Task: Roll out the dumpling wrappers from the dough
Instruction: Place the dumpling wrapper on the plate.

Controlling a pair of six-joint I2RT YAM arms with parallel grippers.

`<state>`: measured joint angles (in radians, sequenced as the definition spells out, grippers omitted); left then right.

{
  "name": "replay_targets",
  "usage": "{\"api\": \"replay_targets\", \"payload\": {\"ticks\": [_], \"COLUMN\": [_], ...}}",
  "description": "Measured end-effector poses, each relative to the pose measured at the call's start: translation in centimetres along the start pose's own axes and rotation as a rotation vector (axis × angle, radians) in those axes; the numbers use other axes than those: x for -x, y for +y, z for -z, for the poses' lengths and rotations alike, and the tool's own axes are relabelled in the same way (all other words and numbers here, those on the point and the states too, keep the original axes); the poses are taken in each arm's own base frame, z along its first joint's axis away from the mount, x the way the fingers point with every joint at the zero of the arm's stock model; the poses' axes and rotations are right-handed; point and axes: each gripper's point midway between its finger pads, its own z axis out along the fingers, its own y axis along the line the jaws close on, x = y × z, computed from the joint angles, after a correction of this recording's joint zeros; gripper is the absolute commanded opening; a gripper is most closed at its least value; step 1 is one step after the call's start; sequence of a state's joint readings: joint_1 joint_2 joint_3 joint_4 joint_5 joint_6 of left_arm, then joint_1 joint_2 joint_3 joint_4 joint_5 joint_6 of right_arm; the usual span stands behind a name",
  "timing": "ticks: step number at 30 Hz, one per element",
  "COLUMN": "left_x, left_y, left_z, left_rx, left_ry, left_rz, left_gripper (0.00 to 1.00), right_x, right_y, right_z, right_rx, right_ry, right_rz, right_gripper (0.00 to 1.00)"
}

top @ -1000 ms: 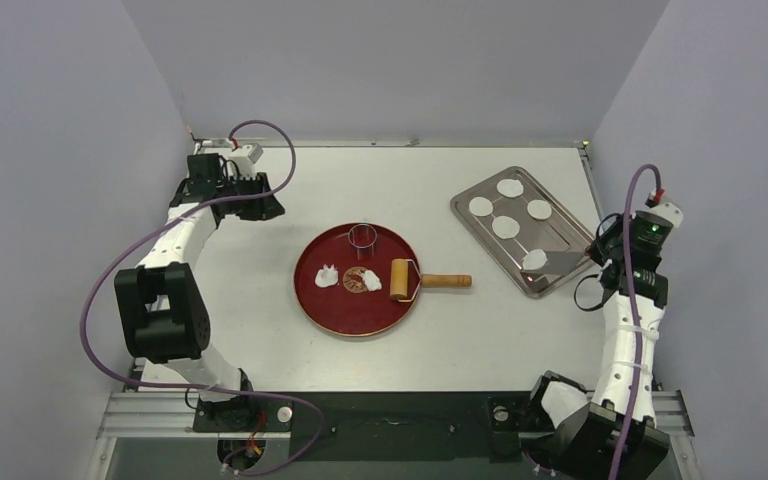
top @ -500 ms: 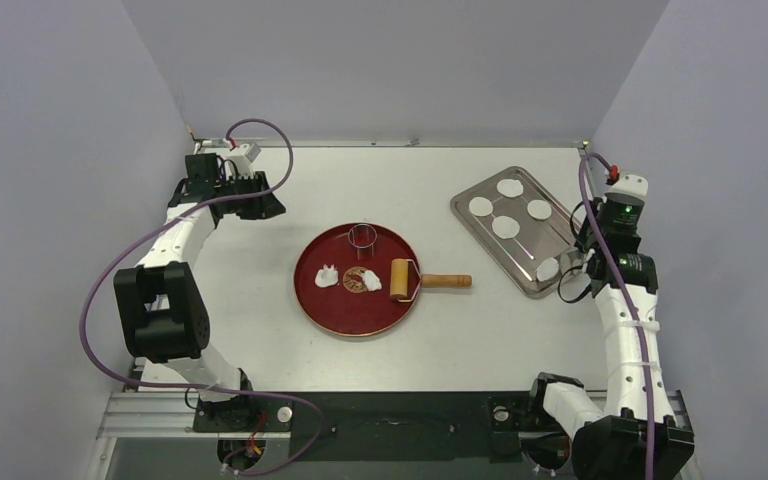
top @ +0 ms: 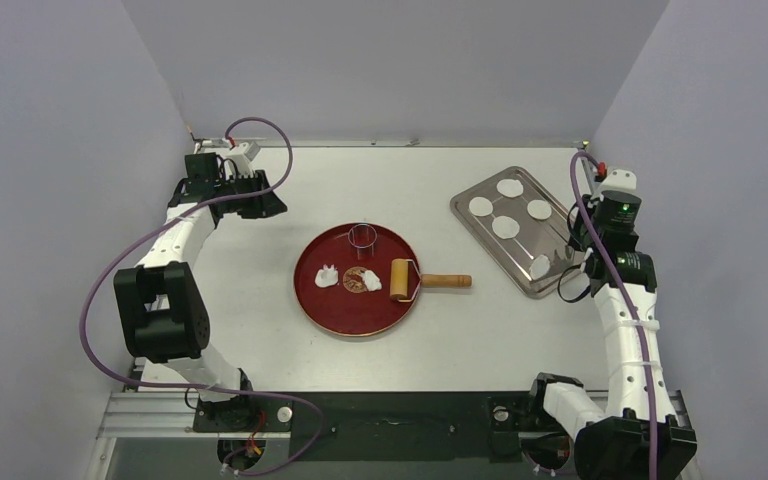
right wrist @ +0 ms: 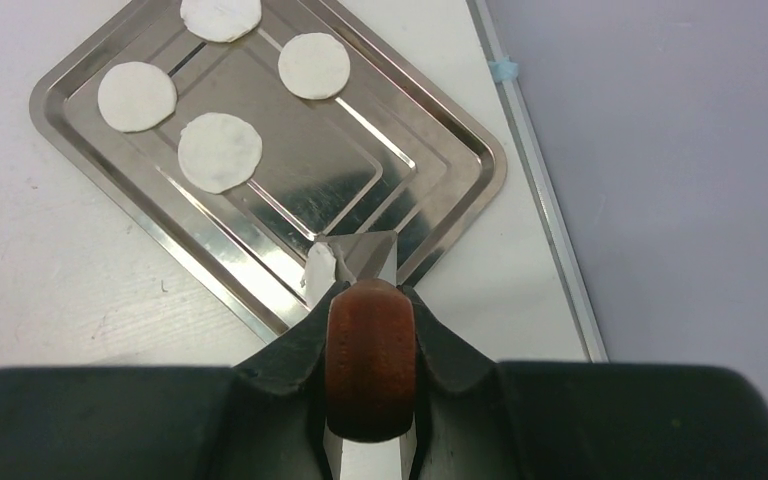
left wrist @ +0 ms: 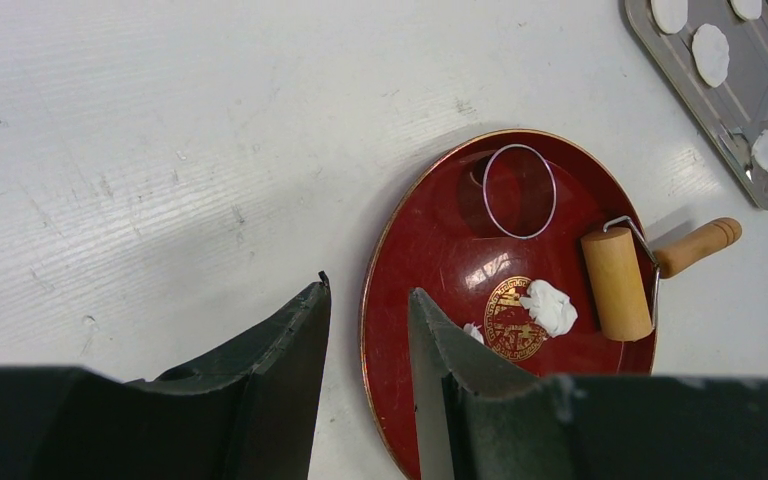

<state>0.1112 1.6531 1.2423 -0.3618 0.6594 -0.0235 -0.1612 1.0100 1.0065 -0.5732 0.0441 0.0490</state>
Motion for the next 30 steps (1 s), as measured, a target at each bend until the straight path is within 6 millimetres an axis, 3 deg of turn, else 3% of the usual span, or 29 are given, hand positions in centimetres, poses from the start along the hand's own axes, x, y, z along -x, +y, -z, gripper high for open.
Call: {"api": "replay_targets", "payload": {"ticks": [12, 19, 30], "left_x": [0.0, 0.0, 0.0], "left_y": [-0.2, -0.2, -0.2], "left_z": [0.0, 0.0, 0.0], "left_rx": [-0.008, -0.008, -0.009], "left_ry": [0.0, 0.0, 0.0], "left_rz": [0.018, 0.018, 0.018], "left_gripper": [0.32, 0.32, 0.32], "right_x": [0.6, 1.6, 1.6], "right_y": [1.4, 3.4, 1.8], "right_z": [-0.9, -2.3, -2.8], "right_rx": [0.057, 0.036, -0.143], "right_ry": [-0.014, 0.024, 0.102], "right_rz": [0.012, 0.193, 0.385], "right_gripper": [0.0, 0.0, 0.0]}}
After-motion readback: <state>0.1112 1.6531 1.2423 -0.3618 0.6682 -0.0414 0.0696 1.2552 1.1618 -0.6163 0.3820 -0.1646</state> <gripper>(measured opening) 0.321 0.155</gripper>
